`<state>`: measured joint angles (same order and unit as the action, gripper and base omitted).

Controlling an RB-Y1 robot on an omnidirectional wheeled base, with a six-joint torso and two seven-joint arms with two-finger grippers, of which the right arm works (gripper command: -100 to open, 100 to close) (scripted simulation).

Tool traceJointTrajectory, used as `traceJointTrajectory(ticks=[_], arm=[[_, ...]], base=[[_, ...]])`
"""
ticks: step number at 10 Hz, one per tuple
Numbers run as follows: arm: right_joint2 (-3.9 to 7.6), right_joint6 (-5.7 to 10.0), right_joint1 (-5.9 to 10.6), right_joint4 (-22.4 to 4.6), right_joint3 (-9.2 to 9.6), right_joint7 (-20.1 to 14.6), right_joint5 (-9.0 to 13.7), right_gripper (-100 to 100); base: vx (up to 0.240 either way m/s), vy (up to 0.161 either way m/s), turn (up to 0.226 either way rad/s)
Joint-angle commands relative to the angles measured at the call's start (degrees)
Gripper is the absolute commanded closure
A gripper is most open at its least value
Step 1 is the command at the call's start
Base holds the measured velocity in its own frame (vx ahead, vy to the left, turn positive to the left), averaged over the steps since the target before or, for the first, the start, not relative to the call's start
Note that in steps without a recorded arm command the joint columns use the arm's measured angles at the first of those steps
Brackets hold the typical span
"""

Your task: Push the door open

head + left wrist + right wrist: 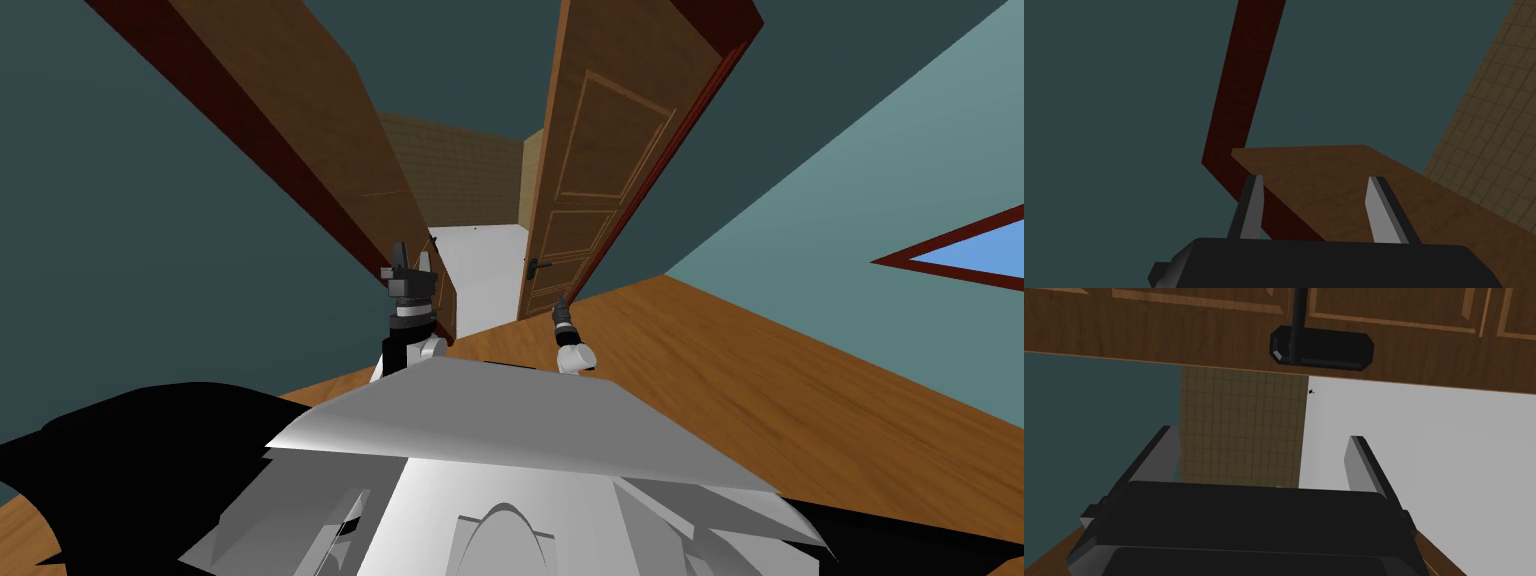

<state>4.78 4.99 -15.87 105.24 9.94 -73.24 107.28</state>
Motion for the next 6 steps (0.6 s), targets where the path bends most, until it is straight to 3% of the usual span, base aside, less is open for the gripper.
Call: traceJointTrajectory(ticks=[1, 6], arm=[[0.95, 0.58, 0.52, -0.2, 0.88, -1.1, 2.9, -100], [0.83, -1.43, 1.39, -2.5, 1.91, -7.6, 11.0, -100]], base=[[0.033, -0.034, 0.029], [0.038, -0.048, 0.037]])
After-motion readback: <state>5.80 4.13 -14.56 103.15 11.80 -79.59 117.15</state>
